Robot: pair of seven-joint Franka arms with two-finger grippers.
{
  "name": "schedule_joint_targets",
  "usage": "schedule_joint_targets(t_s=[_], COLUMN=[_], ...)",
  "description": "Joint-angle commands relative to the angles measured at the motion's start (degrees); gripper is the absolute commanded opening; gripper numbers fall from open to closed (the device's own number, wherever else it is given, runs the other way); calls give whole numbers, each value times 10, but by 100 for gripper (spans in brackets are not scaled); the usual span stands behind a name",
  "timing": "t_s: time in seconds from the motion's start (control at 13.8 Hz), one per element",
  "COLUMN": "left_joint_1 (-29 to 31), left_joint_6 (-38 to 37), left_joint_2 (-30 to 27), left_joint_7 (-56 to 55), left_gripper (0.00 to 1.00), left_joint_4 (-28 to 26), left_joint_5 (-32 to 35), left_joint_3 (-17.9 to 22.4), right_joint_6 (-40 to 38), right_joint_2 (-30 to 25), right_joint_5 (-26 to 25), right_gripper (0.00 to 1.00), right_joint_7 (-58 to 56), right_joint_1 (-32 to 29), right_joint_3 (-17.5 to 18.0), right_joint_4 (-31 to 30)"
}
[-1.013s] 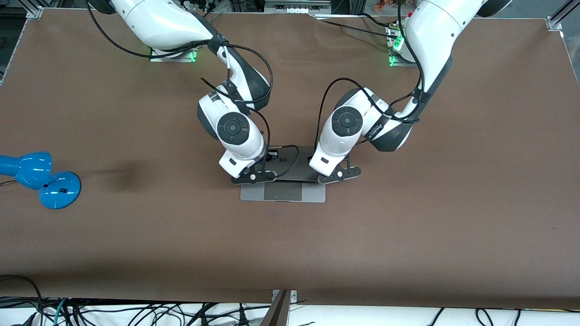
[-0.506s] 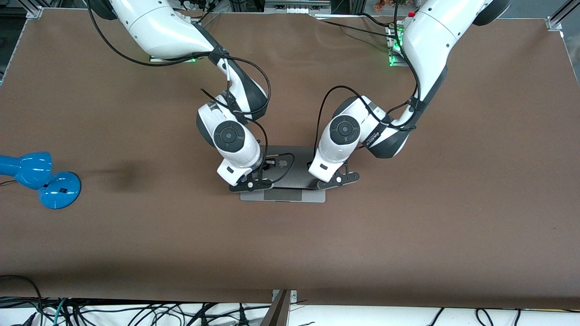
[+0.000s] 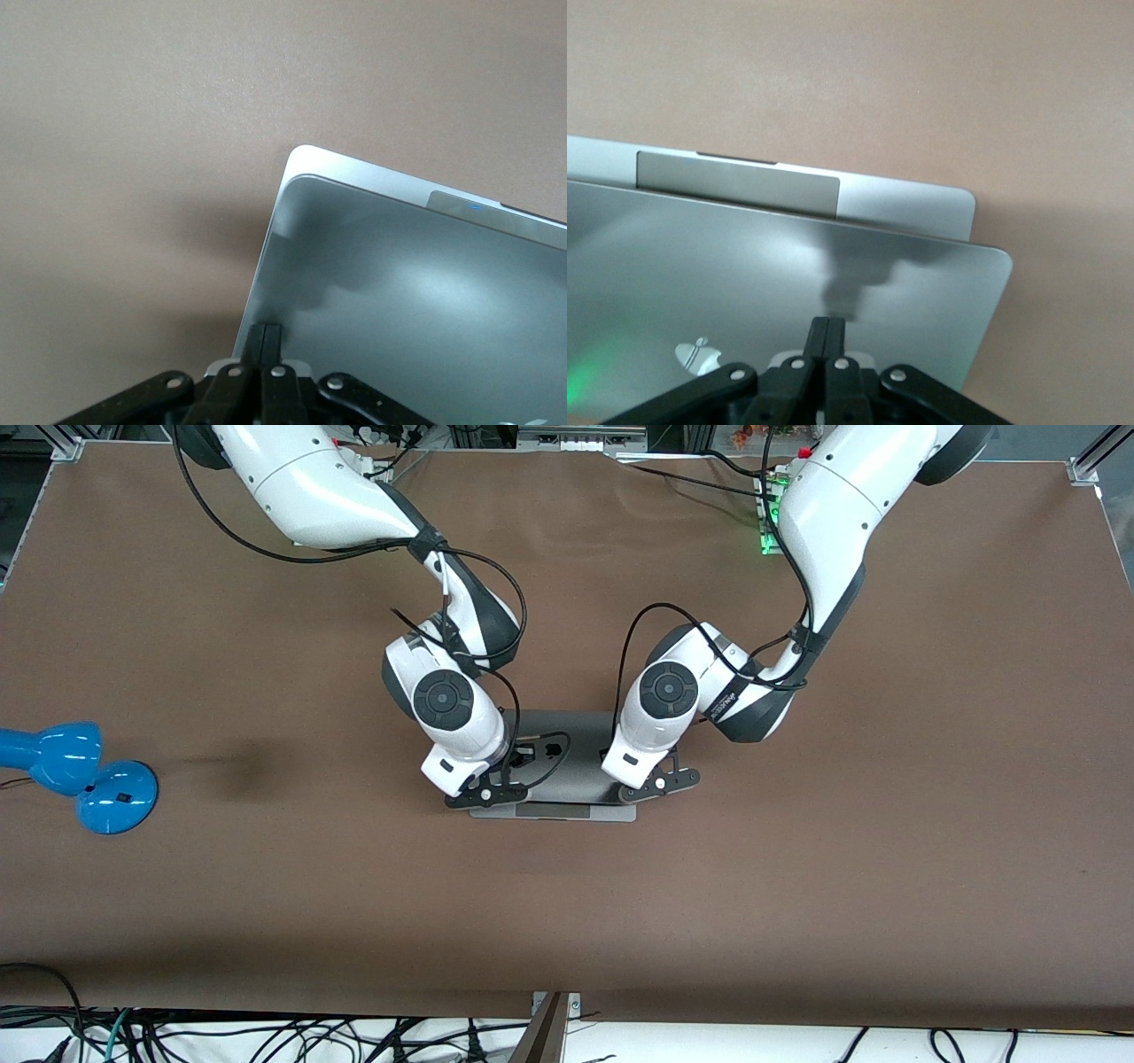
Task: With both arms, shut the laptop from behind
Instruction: 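Press the lid down flat with both grippers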
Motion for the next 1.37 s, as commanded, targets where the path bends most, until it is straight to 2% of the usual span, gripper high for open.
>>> schedule_joint_targets(t_s=[0.0, 0.65, 1.3], left_joint_1=[-11, -21, -35], left_joint_6=[-11, -11, -5], left_joint_2=[23, 55, 77], left_joint_7=[-13, -13, -14], left_gripper=[0, 0, 0], left_joint_4=[32, 65, 77], left_joint_5=[21, 23, 28], left_joint_3=[11, 24, 45], right_joint_6=[33, 57, 90], right_joint_2=[18, 34, 57], right_joint_5=[-8, -8, -8], right_gripper=[0, 0, 0], right_joint_7=[-17, -36, -50], right_joint_1=[0, 1, 2], right_joint_3=[-2, -14, -21], right_joint_4=[1, 0, 1])
